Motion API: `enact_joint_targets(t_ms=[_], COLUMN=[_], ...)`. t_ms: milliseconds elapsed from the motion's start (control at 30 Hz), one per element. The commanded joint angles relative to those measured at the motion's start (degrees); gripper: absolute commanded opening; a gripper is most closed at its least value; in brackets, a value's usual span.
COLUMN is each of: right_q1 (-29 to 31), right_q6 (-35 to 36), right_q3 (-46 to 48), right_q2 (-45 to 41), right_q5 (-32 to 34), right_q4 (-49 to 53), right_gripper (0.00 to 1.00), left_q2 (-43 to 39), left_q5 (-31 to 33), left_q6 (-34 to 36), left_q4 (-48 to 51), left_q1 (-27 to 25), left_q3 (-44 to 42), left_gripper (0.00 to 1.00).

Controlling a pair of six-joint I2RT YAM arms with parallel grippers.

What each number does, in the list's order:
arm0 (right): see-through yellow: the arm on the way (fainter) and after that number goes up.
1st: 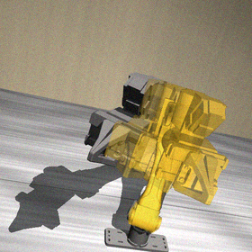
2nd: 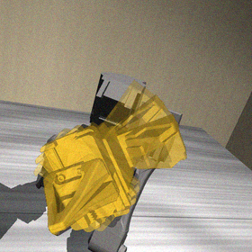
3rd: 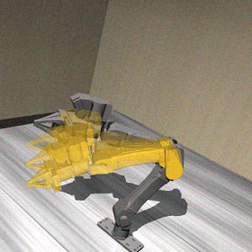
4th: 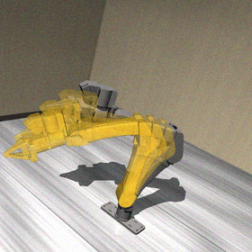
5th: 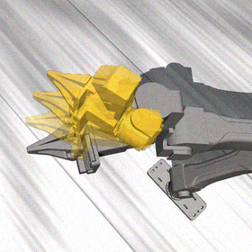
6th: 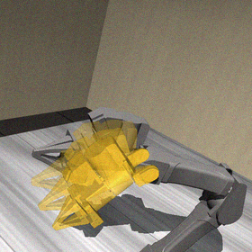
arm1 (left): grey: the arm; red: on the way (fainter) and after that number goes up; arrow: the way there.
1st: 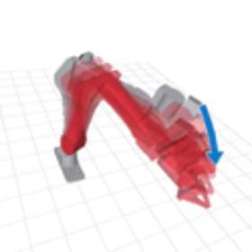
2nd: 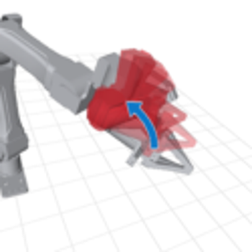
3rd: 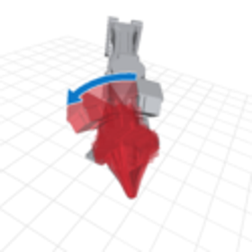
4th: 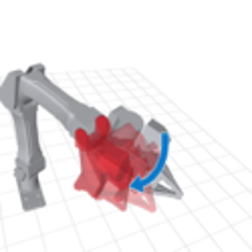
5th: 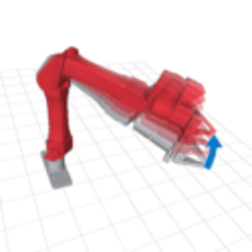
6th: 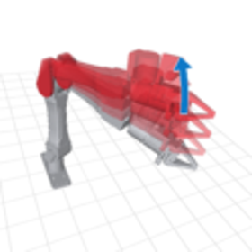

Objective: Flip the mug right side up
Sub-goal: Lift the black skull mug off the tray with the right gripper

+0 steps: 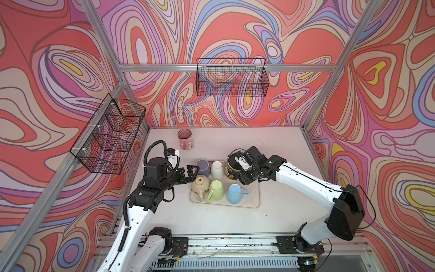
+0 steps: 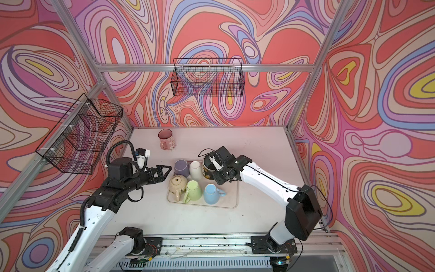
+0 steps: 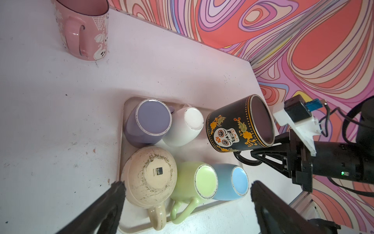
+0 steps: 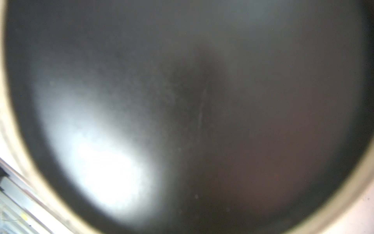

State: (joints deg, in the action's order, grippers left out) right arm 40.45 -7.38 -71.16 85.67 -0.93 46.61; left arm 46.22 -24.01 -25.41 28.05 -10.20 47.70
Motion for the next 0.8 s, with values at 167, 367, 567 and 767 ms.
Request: enact_joint_targets(t_ms=[167, 367, 567, 767], right_q1=[-2.8, -6.0, -8.5, -9.3], right_q6=[-5.0, -7.8, -10.9, -13.4], right_q3=[-0.3, 0.0, 0.5, 0.9], right_q2=[-9.7, -14.3, -17.7, -19.0], right_q5=[-4.4, -10.1, -17.1, -21.0], right_q4=[-9.9, -13.5, -18.7, -22.7], right_gripper=[0.0, 0.0, 0.0, 0.0], left_q2=[0.3, 1.3, 3.9, 6.2], left_q5=[-6.2, -11.4, -14.0, -17.5], left_q6=[-5.4, -10.7, -13.6, -20.8], left_q4=[-8.2, -19.3, -27.9, -44.3], left_q1=[-0.4, -1.3, -4.7, -6.6], left_q3=[1.0, -2.5, -4.5, -10.1], left_gripper=[0.99, 0.99, 0.98, 0.95])
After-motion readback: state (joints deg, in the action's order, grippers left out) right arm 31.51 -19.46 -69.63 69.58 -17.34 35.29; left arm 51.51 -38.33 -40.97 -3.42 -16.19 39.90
